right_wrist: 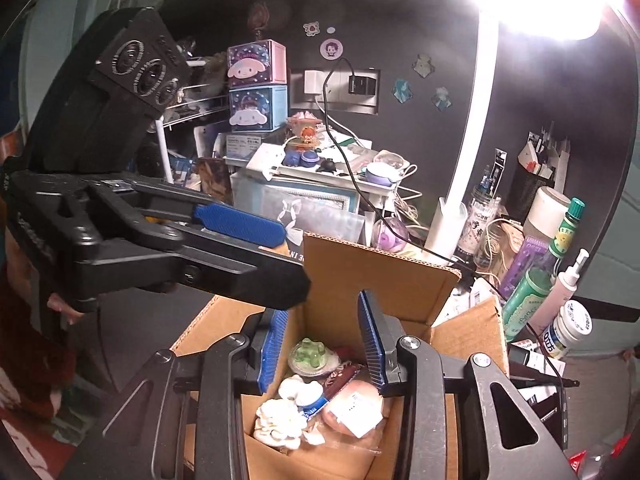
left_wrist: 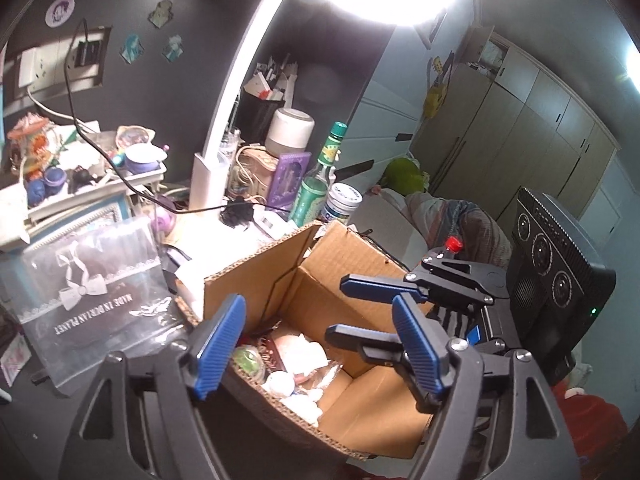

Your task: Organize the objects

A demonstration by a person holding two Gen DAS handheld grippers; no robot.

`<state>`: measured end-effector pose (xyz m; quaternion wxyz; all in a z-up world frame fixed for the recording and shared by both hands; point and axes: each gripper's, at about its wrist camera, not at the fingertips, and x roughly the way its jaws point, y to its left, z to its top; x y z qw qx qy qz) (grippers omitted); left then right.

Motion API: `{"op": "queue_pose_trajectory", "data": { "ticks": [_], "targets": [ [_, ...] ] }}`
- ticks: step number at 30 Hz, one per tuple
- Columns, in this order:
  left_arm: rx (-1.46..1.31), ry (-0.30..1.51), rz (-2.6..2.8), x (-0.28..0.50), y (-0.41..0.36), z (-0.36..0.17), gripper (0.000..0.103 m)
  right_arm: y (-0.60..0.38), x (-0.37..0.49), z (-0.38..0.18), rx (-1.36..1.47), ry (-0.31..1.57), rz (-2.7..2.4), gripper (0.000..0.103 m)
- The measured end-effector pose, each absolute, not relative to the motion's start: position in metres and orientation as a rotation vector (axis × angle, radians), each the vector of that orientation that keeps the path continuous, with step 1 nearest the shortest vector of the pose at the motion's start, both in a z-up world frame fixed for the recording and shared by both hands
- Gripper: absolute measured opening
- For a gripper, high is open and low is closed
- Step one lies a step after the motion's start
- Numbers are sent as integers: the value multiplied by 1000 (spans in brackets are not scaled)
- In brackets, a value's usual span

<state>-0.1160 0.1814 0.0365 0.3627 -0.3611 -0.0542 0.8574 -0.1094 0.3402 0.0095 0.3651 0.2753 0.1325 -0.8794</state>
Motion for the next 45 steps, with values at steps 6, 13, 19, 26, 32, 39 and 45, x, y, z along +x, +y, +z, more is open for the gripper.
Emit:
{"op": "queue_pose_trajectory", "data": {
  "ticks": [6,13,19,26,32,39,45],
  "targets": [
    [-860,-81,2340,-95,166,45,86,341,-109,12,704,339,-2271,50],
    [-799,-12,2562,-65,148,49,90,340,-103,18,647,347,-2289,79],
    [-717,-93,2739,-43,127,47,103,346,-95,25,537,316,-2324,96],
    [-669,-114,2902,-27,112,43,102,352,-89,28,421,247,-2286,101],
    [-698,-91,2966,-25,108,36,103,346,-84,27,409,269,-2245,101],
    [-699,-115,2972,-23,103,33,102,344,-80,26,395,257,-2226,102],
    [-695,-123,2971,-23,101,33,103,344,-82,23,415,242,-2232,102]
  ]
}}
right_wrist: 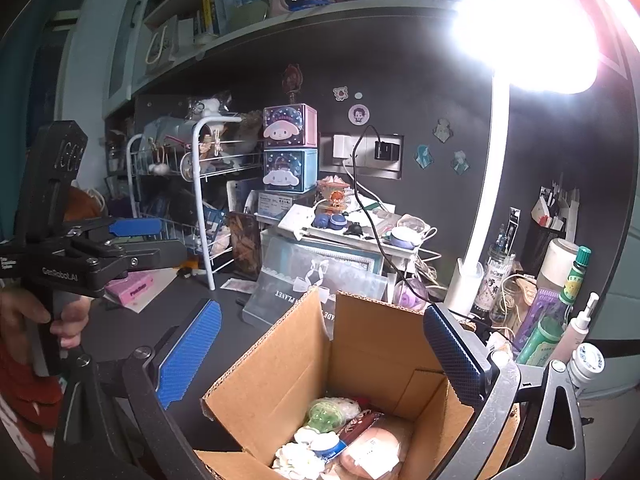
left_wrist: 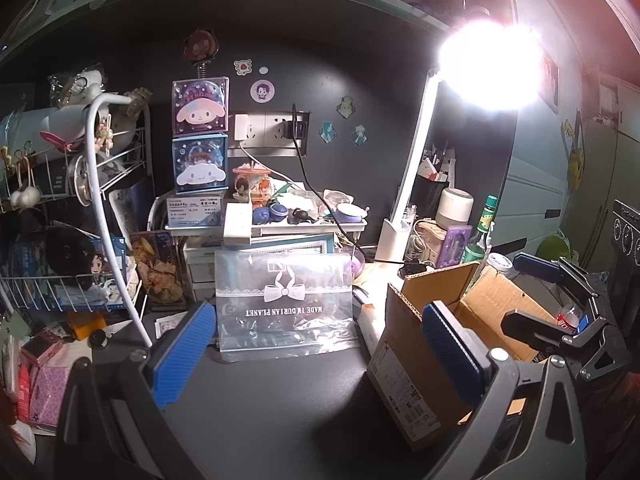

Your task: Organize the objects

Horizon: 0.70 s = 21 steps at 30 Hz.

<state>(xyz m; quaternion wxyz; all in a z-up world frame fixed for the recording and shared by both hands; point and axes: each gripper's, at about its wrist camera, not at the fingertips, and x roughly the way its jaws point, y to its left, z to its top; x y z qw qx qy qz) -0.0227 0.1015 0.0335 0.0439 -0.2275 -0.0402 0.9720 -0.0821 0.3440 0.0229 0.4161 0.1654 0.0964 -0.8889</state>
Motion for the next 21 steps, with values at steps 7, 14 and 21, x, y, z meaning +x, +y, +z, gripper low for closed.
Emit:
{"op": "queue_pose_trajectory", "data": {
  "ticks": [7,14,21],
  "targets": [
    [-702,-126,2978,-24,100,33,103,344,-83,22,422,240,-2235,102],
    [-702,-126,2981,-25,100,32,103,343,-82,22,425,241,-2236,102],
    [-705,-127,2986,-26,99,32,103,343,-83,20,427,243,-2238,102]
  ]
}}
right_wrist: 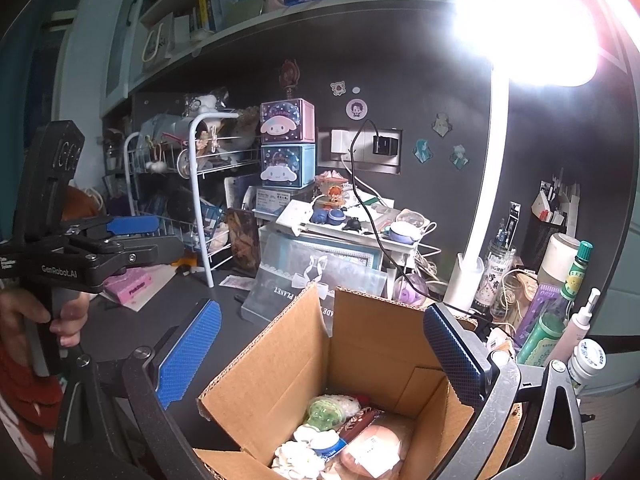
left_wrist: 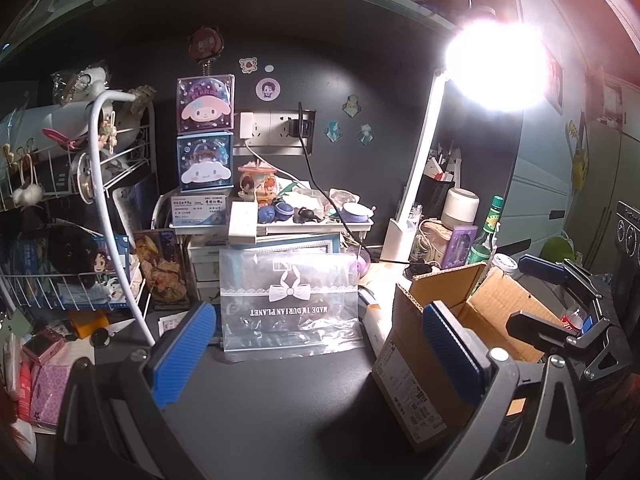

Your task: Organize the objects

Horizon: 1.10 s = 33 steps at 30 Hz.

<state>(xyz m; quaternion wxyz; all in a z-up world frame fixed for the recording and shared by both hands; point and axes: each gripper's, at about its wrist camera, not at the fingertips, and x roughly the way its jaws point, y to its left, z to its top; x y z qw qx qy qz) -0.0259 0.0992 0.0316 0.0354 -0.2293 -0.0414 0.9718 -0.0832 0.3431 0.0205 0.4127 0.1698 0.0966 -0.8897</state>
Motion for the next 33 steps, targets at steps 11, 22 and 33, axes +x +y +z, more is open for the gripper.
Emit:
{"op": "queue_pose_trajectory", "data": {
  "ticks": [11,22,33],
  "targets": [
    [-710,-133,2993,-29,98,29,103,343,-84,20,431,238,-2236,102],
    [-719,-133,2990,-31,99,27,103,343,-85,20,434,234,-2235,102],
    [-724,-141,2989,-32,97,25,103,342,-84,20,437,235,-2236,102]
  ]
}}
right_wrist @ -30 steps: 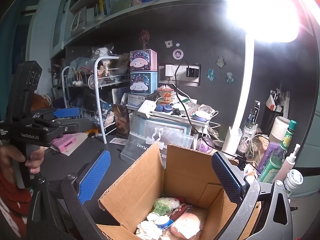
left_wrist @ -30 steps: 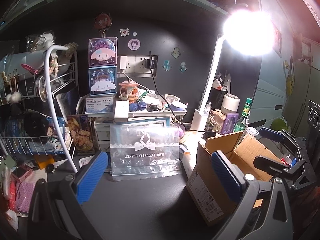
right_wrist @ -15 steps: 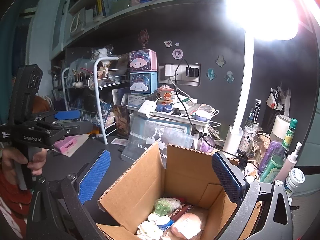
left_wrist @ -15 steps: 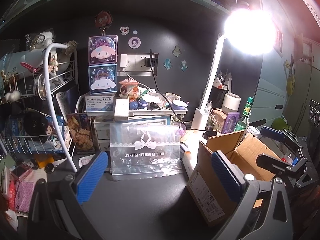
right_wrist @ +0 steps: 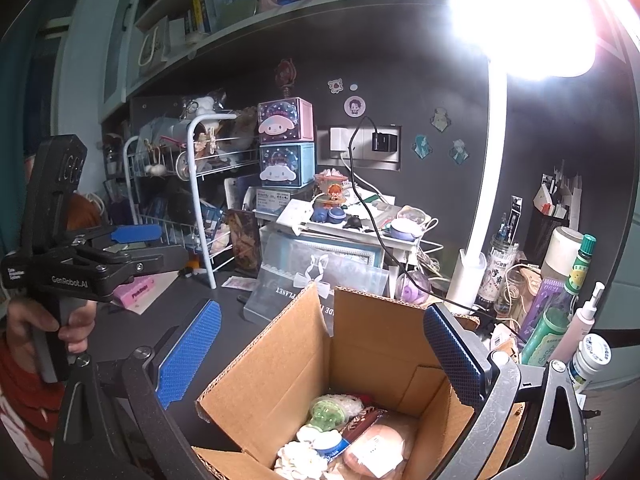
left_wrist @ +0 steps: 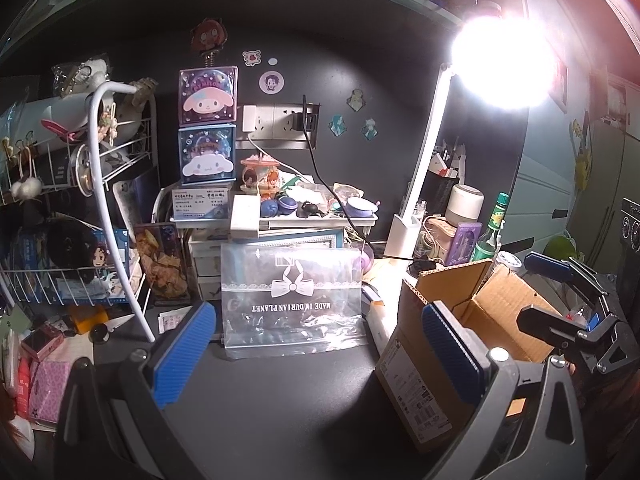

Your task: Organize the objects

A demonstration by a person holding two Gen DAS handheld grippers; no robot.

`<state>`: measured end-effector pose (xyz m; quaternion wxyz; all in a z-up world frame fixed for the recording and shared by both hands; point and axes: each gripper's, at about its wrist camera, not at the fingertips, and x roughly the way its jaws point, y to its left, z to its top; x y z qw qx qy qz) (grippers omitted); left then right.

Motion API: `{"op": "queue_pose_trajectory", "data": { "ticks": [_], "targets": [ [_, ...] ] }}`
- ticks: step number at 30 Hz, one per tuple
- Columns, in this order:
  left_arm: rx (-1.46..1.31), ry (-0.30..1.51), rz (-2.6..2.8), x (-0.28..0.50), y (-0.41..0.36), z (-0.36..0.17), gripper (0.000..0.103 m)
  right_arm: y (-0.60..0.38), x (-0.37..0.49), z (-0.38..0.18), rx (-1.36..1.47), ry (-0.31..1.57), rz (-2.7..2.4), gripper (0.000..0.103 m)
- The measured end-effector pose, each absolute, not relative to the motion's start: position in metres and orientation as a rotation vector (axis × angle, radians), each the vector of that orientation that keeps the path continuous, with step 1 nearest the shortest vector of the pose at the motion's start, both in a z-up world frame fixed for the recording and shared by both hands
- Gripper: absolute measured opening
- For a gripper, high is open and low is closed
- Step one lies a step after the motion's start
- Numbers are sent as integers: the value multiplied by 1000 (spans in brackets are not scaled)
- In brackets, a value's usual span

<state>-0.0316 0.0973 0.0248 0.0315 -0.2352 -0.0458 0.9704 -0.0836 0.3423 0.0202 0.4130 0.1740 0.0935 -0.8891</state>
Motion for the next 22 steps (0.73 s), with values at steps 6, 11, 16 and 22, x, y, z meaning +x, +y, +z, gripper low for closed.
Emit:
{"op": "queue_pose_trajectory", "data": {
  "ticks": [6,11,16,22],
  "targets": [
    [-722,-144,2986,-30,97,24,103,342,-83,20,439,231,-2237,102],
    [-721,-143,2991,-30,97,25,103,342,-84,20,440,233,-2236,102],
    [-715,-135,2997,-29,96,25,103,342,-84,21,440,230,-2237,102],
    [-707,-112,3008,-30,97,26,102,342,-84,21,441,230,-2237,102]
  ]
}}
